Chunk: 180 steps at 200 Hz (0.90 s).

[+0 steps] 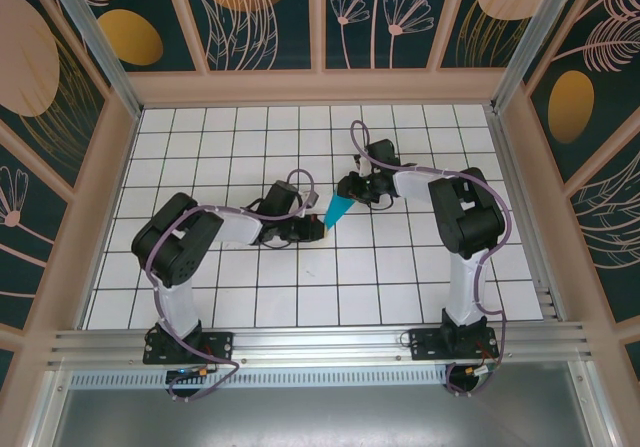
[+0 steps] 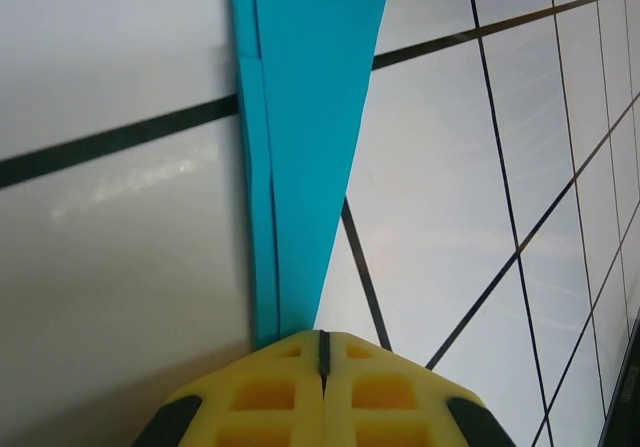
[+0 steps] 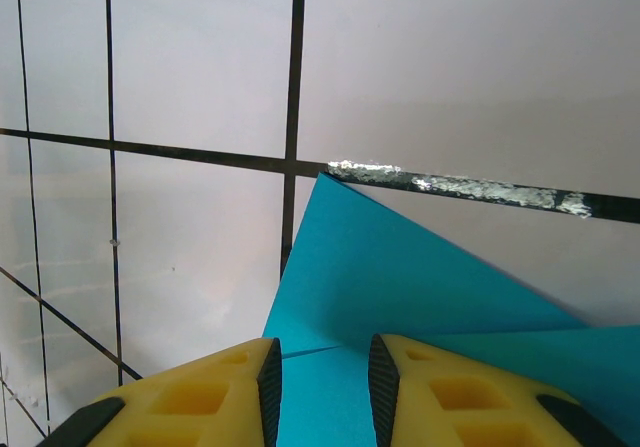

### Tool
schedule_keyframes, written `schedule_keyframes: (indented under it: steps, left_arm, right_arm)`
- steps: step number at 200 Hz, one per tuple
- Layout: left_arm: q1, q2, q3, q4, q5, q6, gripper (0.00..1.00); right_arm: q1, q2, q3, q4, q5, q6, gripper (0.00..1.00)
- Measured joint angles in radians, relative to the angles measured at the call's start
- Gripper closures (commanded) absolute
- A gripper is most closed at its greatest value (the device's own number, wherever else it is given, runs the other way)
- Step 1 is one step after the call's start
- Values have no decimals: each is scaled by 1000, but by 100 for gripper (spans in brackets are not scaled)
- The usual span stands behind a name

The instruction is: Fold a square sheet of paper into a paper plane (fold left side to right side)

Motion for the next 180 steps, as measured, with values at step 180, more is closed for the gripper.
schedule_keyframes:
  steps: [180]
  left_arm:
    - [93,-339,-72,-228,-21,16,77]
  right_arm:
    - [-1,-42,14,-53,42,-12,60]
